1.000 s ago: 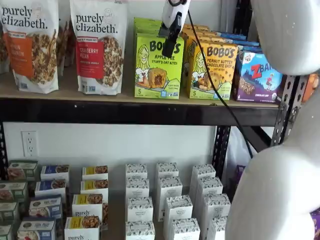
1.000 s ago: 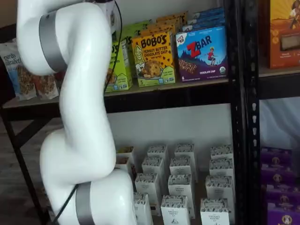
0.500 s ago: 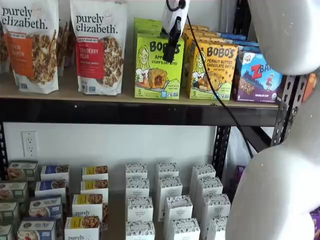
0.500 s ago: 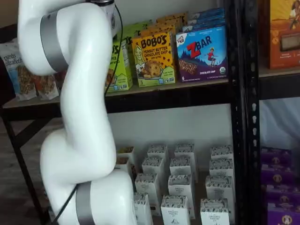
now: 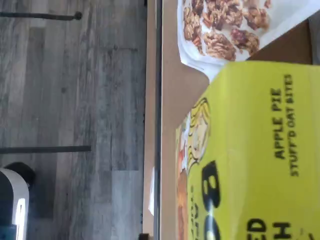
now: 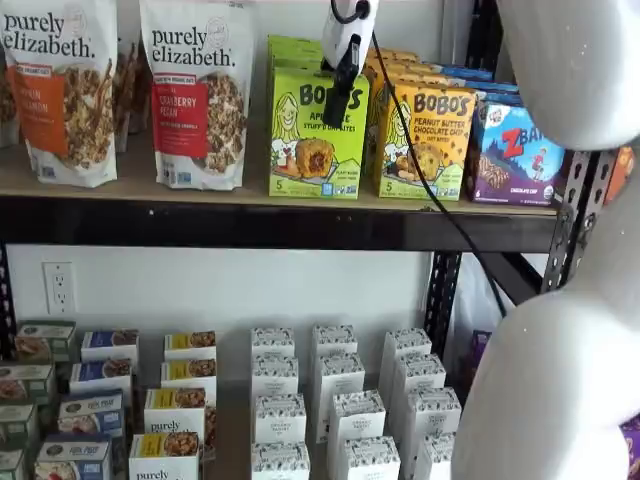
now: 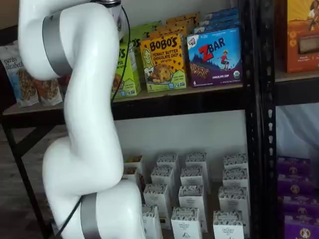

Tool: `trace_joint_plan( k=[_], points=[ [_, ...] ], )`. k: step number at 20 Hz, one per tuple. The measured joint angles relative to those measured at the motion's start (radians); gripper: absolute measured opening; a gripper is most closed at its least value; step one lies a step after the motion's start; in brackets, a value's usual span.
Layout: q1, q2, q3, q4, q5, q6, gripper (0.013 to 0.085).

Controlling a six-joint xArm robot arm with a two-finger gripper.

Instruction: Pick the green box on the top shelf, the fourth from the left

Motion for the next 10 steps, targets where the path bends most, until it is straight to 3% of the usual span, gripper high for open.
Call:
trace_joint_plan(
  k=[3, 7, 10],
  points=[
    [0.000, -0.001, 0.001, 0.003, 0.001, 0.000, 0.0650],
    [0.003, 0.000, -0.002, -0.003, 0.009, 0.003, 0.0650],
    [0.004, -0.005, 0.005, 0.002, 0.001, 0.004, 0.0570]
  ],
)
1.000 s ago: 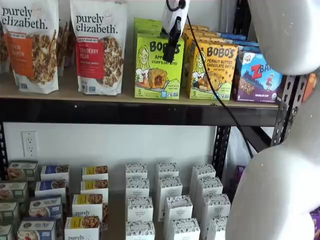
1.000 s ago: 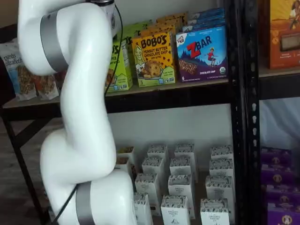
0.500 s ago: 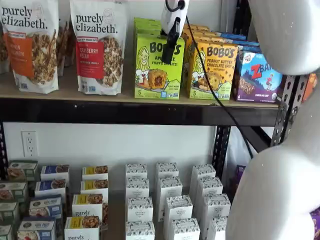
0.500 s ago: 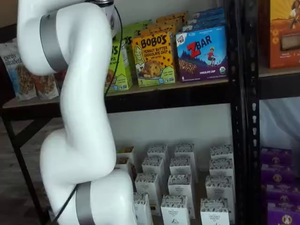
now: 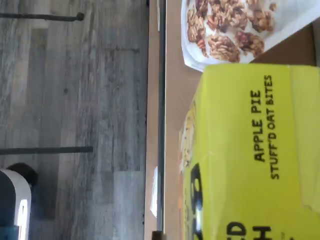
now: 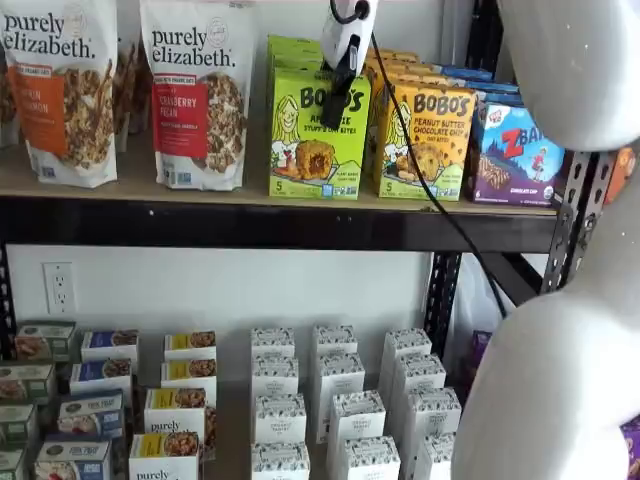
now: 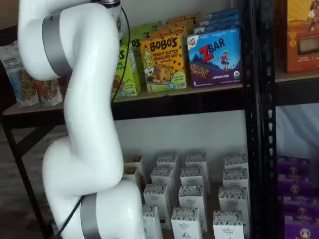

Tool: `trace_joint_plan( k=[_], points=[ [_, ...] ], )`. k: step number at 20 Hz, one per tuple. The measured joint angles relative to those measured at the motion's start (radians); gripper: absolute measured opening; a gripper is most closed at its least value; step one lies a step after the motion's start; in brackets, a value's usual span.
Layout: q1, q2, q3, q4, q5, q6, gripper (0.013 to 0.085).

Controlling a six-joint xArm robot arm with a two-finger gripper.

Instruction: Pick the green box on the top shelf, the fourth from the left

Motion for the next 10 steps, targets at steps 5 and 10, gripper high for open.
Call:
trace_joint_plan(
  k=[5, 10],
  points=[
    [0.000, -0.002, 0.000, 0.002, 0.001, 0.001, 0.0530],
    [-0.001, -0.011, 0.013, 0.006, -0.018, -0.001, 0.0490]
  ],
)
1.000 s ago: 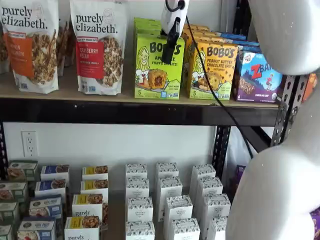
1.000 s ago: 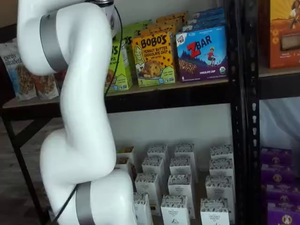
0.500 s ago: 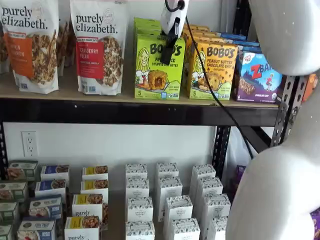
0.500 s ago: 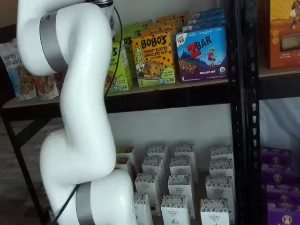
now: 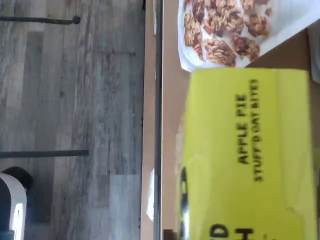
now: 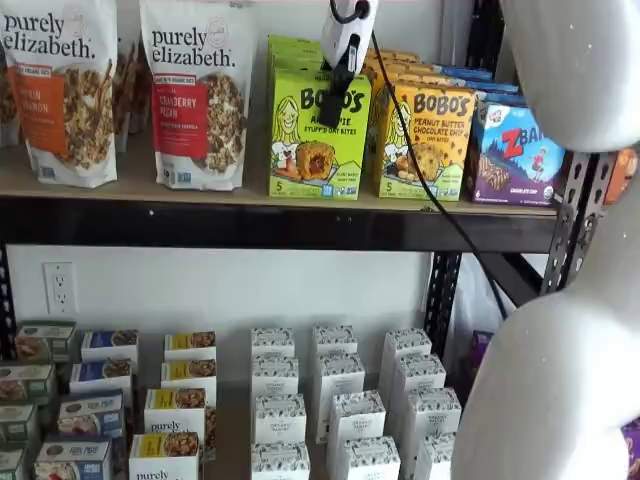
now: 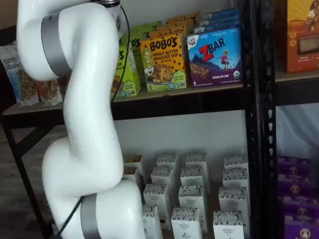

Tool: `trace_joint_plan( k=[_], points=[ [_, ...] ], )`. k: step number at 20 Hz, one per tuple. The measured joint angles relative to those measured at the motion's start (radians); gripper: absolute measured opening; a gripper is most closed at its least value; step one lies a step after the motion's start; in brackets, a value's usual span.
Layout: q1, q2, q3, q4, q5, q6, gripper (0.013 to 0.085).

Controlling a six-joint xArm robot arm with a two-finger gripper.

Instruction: Pick the green box on the top shelf, the fourth from the left

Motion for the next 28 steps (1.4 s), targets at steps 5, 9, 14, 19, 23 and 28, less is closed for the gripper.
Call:
trace_joint_plan(
  k=[5, 9, 14, 19, 23, 28],
  points=[
    [0.000, 0.001, -0.005, 0.000, 0.004, 0.001, 0.0450],
    [0.001, 0.000, -0.004, 0.004, 0.002, 0.002, 0.0370],
    [0.003, 0.003, -0.008, -0.002, 0.010, 0.004, 0.0330],
    [0.002, -0.001, -0.001, 0.002, 0.007, 0.002, 0.0290],
    [0.003, 0.002, -0.007, 0.000, 0.017, 0.004, 0.0290],
    [0.005, 0.001, -0.013, 0.003, 0.027, 0.007, 0.0290]
  ],
)
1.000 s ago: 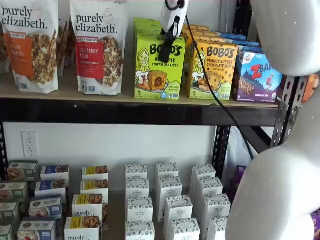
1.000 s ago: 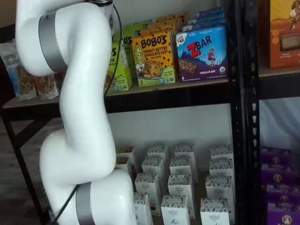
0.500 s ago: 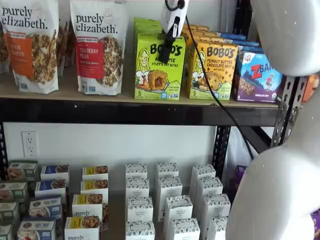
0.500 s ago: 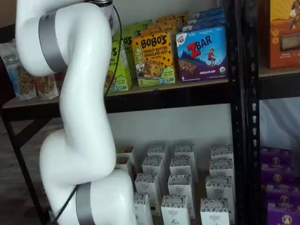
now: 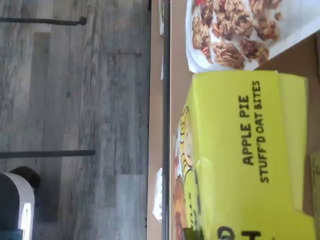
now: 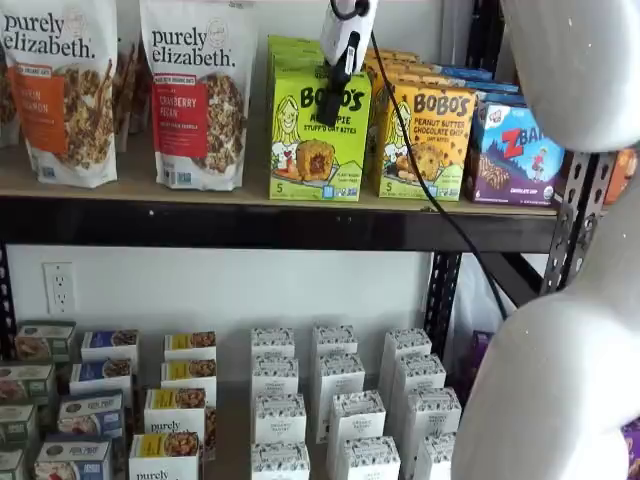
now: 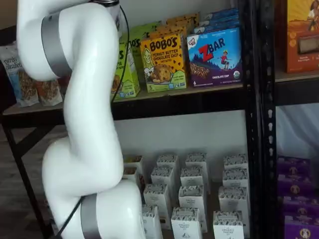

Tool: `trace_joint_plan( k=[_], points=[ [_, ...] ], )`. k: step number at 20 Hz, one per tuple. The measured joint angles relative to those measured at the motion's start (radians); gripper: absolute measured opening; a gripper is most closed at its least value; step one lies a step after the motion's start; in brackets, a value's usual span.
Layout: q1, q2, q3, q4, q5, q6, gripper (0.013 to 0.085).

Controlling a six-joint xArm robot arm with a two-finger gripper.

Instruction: Pick the green box on the top shelf, the fourth from the left

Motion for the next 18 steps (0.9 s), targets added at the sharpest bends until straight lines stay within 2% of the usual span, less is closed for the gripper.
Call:
trace_joint_plan(
  k=[18],
  points=[
    [-0.008, -0.075, 0.015, 0.024, 0.064, 0.007, 0.0290]
  ],
)
